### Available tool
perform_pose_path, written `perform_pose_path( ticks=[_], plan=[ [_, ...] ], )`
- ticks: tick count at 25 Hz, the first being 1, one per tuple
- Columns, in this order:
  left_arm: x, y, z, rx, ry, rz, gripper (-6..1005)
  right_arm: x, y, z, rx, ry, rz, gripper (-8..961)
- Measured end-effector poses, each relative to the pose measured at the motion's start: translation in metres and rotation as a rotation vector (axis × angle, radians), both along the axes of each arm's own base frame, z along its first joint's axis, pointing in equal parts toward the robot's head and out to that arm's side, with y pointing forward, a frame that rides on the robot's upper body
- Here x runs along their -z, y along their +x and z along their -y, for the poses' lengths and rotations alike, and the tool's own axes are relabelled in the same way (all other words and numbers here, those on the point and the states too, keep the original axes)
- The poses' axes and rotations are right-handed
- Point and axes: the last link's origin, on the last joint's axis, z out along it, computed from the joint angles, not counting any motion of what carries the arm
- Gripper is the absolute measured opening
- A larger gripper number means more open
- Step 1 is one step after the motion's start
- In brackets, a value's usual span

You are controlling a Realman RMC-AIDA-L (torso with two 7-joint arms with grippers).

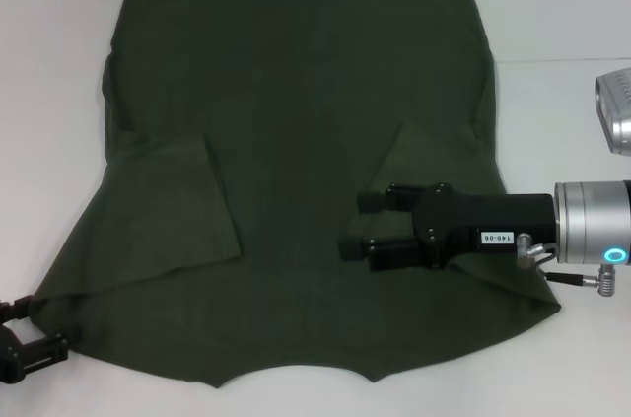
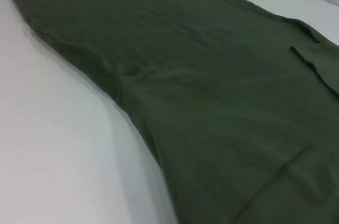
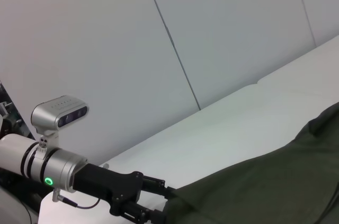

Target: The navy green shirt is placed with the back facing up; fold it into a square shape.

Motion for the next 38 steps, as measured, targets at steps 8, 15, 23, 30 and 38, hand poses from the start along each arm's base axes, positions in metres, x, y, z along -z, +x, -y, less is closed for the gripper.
perform_pose_path(
  ticks=[8,15,23,30,38],
  plan=[
    [0.004,0.004,-0.001,0.016,-0.019,0.012,828,-0.001,0.001,0.000,0.009,0.005,-0.007,897],
    [0.006,0.008,-0.004,0.032,-0.038,0.014,827,0.000,0.000,0.000,0.008,0.007,-0.010,892],
    [0.007,0.013,-0.006,0.055,-0.047,0.032,827,-0.001,0.001,0.000,0.009,0.016,-0.014,887],
    [0.006,0.015,-0.008,0.064,-0.052,0.037,826,-0.001,0.003,0.001,0.013,0.017,-0.014,882],
    [0.005,0.017,-0.013,0.067,-0.054,0.025,741,-0.003,0.003,0.001,0.013,0.024,-0.023,881]
  ],
)
